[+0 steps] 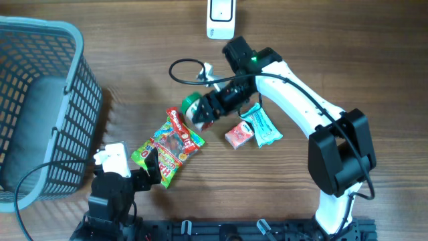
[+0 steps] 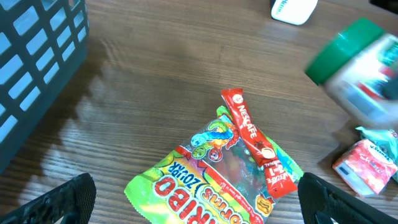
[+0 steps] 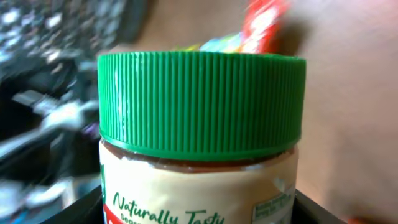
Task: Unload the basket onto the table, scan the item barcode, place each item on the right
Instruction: 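Lift the jar with the right gripper toward the white scanner, then hold the jar in front of the white scanner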
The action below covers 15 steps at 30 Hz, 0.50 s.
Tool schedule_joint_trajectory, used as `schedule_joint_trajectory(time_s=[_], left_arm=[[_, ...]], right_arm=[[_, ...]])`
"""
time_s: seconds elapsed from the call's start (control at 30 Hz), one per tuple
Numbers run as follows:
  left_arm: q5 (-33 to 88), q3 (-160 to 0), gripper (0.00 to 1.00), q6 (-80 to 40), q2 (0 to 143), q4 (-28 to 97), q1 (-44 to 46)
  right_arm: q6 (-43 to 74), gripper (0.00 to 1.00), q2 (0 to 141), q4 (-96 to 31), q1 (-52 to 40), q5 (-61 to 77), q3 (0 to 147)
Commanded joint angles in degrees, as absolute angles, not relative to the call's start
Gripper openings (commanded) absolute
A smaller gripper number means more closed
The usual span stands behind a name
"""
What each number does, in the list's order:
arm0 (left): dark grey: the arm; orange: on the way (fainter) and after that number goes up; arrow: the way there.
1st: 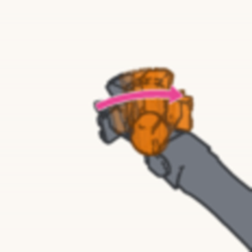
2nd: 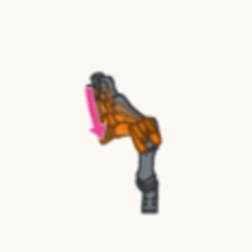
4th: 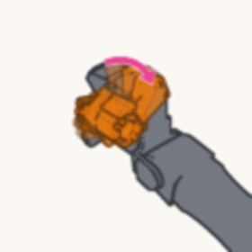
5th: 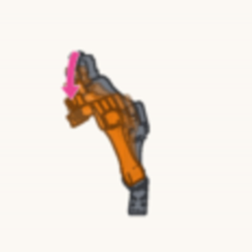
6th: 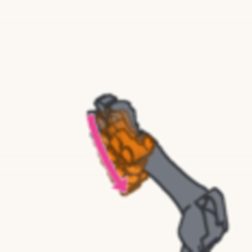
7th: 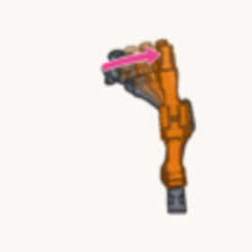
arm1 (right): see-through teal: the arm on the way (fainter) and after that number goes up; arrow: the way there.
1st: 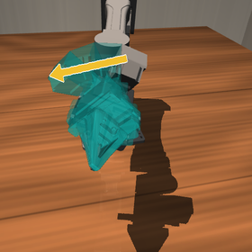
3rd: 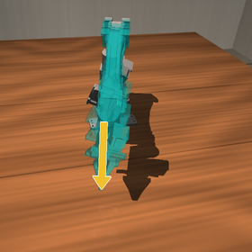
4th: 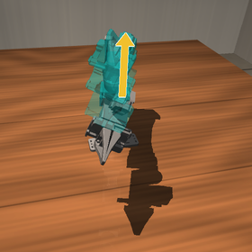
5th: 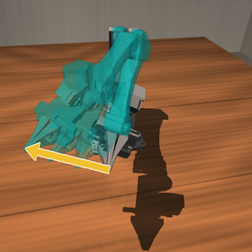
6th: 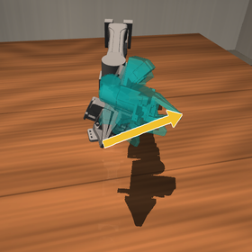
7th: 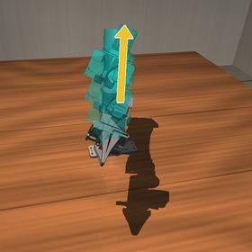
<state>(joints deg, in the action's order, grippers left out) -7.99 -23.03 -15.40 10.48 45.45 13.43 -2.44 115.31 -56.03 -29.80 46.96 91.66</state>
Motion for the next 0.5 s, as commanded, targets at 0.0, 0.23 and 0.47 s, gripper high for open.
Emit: schedule_joint_trajectory(time_s=[0.0, 0.23, 0.47], left_arm=[[-7.31, -22.48, 1.0, -15.68, 10.02, 45.32, 13.1], [-7.31, -22.48, 1.0, -15.68, 10.02, 45.32, 13.1], [-7.31, -22.48, 1.0, -15.68, 10.02, 45.32, 13.1]], right_arm=[[7.51, 0.57, 115.83, -48.47, -29.61, 34.02, 92.88], [9.32, 0.62, 115.85, -37.74, -29.61, 12.91, 92.88], [9.15, 0.65, 115.94, -28.03, -29.58, 1.91, 92.88]])
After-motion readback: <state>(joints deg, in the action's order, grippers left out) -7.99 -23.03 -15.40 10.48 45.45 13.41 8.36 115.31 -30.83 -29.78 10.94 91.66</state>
